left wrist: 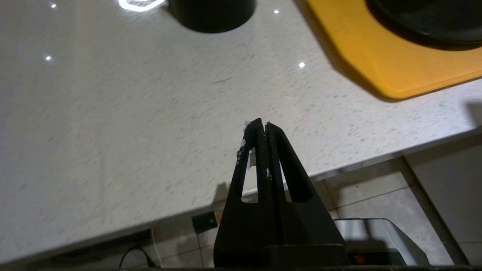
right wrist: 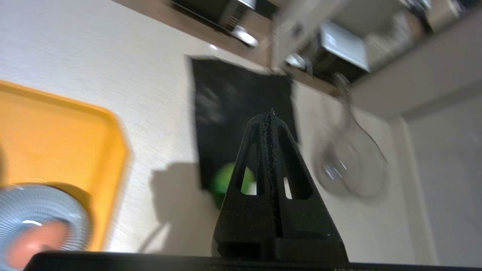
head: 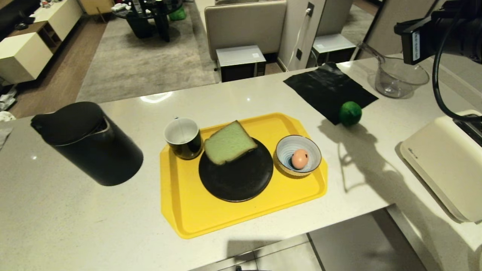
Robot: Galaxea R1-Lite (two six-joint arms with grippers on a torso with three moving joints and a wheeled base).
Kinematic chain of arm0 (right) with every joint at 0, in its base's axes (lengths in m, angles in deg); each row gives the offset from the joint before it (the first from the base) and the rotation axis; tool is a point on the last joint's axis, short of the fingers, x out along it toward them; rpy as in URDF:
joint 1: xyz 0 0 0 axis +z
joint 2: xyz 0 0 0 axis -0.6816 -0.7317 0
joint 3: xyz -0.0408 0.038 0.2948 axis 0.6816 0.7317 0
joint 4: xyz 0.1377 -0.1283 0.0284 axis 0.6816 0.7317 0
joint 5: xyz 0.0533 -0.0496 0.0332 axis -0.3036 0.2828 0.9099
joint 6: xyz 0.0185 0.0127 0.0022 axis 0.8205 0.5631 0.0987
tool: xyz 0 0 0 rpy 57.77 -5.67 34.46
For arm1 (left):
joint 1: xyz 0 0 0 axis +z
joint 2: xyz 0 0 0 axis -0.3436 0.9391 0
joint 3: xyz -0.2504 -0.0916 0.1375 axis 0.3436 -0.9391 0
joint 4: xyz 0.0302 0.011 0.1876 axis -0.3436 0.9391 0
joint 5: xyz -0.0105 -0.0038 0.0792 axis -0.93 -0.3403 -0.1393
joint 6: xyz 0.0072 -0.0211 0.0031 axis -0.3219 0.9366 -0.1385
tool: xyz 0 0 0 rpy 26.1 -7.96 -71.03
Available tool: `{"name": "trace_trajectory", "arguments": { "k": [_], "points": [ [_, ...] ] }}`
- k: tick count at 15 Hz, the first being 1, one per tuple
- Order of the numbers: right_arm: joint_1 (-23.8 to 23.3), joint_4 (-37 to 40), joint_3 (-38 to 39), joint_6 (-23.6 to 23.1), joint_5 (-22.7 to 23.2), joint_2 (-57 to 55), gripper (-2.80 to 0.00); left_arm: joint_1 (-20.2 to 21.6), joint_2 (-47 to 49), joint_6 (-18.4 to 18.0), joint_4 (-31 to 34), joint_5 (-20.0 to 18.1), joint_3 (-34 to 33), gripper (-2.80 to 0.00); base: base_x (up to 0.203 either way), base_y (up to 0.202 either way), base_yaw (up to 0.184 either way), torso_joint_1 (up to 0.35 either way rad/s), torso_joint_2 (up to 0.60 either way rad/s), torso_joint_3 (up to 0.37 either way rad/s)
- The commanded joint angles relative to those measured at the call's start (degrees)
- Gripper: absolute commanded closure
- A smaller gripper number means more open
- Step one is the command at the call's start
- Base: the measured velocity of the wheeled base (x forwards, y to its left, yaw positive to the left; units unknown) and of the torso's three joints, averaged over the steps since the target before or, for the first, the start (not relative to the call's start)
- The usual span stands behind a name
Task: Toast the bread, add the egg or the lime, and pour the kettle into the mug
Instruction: Put the fruit on a plate
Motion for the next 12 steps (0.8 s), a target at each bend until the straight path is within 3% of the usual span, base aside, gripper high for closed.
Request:
{"name": "trace_trajectory", "arguments": {
  "k": [1, 3, 7, 12],
  "points": [
    [-1.0, -0.1, 0.0, 0.0, 2.2, 0.4, 0.00, -0.1, 0.0, 0.0, 0.0, 0.0, 0.0, 0.00, 0.002, -0.008, 0.118, -0.003, 0.00, 0.002],
    [-1.9, -0.2, -0.1, -0.1, 5.5, 0.4, 0.00, -0.1, 0.0, 0.0, 0.0, 0.0, 0.0, 0.00, 0.000, -0.006, 0.135, 0.005, 0.01, 0.002],
    [-3.3, -0.3, -0.4, 0.4, 5.5, -1.4, 0.00, -0.1, 0.0, 0.0, 0.0, 0.0, 0.0, 0.00, 0.001, -0.001, 0.040, -0.003, 0.00, 0.003],
    [-3.6, -0.3, -1.4, 4.6, 3.2, -3.3, 0.00, -0.1, 0.0, -0.1, 0.0, 0.0, 0.0, 0.00, 0.000, 0.000, 0.000, 0.000, 0.00, 0.000]
  ]
}}
